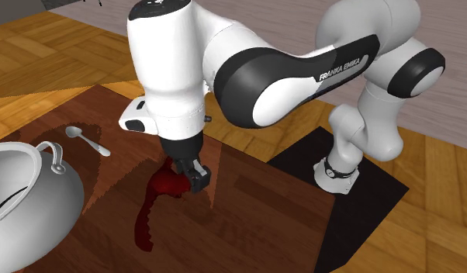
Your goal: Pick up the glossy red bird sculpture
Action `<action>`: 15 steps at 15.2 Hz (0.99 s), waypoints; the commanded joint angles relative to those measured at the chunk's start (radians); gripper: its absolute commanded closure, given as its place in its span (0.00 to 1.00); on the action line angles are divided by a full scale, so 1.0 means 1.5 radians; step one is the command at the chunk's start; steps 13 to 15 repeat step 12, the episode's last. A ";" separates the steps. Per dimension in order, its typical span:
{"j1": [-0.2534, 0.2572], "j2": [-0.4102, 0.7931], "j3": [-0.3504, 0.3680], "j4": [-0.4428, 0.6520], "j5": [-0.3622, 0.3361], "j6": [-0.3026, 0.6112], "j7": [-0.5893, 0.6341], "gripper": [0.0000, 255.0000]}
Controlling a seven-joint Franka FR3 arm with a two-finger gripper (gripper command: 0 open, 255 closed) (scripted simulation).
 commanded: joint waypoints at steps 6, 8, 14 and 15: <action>-0.003 0.028 -0.001 0.106 0.004 -0.077 0.002 1.00; -0.005 0.039 -0.001 0.139 0.006 -0.100 0.002 1.00; -0.007 0.052 -0.002 0.179 0.008 -0.126 0.002 1.00; -0.007 0.052 -0.002 0.179 0.008 -0.126 0.002 1.00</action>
